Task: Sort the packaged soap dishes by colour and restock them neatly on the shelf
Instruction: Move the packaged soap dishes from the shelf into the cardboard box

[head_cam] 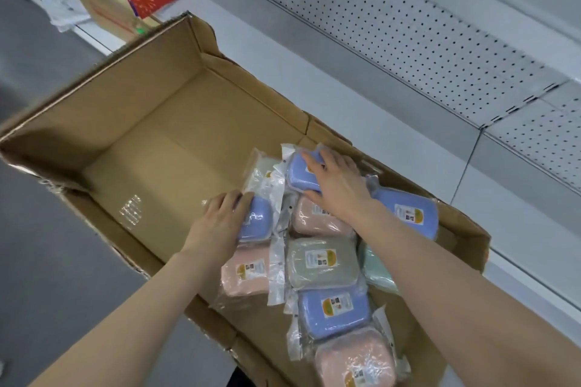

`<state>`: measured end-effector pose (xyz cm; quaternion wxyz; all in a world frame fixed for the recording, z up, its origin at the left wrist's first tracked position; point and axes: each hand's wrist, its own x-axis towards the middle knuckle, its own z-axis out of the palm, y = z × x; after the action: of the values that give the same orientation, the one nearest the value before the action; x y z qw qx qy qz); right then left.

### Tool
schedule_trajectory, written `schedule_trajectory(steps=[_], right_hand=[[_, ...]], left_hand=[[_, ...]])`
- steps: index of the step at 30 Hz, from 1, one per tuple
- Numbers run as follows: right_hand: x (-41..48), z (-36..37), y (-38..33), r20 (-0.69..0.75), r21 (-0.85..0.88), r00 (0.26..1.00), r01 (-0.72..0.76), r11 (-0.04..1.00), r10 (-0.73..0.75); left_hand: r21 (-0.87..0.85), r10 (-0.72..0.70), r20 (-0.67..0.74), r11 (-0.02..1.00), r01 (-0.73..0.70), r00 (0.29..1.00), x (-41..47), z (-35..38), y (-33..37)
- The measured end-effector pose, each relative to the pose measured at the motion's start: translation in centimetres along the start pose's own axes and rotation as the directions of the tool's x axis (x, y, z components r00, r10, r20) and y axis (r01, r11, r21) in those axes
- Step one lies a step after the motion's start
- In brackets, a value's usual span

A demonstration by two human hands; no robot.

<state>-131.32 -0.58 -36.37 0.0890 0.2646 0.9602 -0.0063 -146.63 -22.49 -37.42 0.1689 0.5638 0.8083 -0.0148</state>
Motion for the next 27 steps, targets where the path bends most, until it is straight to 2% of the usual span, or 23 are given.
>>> schedule_trajectory(steps=[7,14,21,27], right_hand=[[-2.0,-2.4,0.4,-0.021,-0.011,0.998,0.053,0.999,-0.053],[-8.1,-6.4,1.9,-0.083,-0.003,0.996,0.028,1.000,-0.029],[-19.3,-10.8,5.1,-0.240,-0.028,0.971,-0.007,1.000,0.000],[-32.0,-12.5,10.3,-0.345,-0.064,0.935,-0.113,0.992,0.084]], left_hand=[[-0.008,0.080,0.087,0.997,-0.080,0.993,0.1,-2.3,-0.4],[0.019,0.219,-0.129,0.976,-0.218,0.967,-0.6,-7.5,3.2],[0.175,0.458,-0.225,0.887,-0.427,0.860,-2.4,-12.5,10.9],[0.308,0.631,-0.320,0.774,-0.552,0.706,-4.9,-14.3,21.5]])
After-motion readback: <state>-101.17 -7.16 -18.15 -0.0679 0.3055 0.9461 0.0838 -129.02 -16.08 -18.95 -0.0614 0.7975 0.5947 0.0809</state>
